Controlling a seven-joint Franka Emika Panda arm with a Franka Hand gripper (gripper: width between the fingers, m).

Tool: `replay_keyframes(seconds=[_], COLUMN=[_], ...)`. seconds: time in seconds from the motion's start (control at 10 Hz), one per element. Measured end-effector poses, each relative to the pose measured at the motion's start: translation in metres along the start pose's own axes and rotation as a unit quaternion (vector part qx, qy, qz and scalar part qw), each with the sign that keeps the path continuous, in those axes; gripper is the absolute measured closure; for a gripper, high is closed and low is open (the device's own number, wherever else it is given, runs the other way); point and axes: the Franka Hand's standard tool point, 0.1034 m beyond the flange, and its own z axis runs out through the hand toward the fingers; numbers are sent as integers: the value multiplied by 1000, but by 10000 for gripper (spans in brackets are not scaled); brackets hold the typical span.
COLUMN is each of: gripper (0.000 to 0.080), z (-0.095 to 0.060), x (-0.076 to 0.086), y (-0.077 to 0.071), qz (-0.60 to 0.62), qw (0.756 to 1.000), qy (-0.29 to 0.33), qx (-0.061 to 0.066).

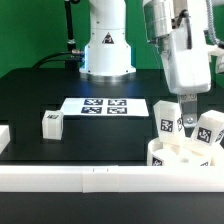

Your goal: Assemble stool

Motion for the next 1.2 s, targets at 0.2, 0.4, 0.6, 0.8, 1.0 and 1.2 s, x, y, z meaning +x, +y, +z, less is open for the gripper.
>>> replay_keyframes(seconds=[0.2,0.4,0.6,0.8,1.0,1.2], gripper=[798,525,326,211,153,153], z=[-6,-4,-1,-1,-7,-6], x=[-9,-6,-11,-25,-42,-37], y=[-4,-2,0,3,2,2], qz=[-48,-89,-274,-445,-518,-597], qw=[999,996,961,895,855,802], qy=[0,2,15,16,13,15], qx=[-6,-7,-13,-22,-21,-24])
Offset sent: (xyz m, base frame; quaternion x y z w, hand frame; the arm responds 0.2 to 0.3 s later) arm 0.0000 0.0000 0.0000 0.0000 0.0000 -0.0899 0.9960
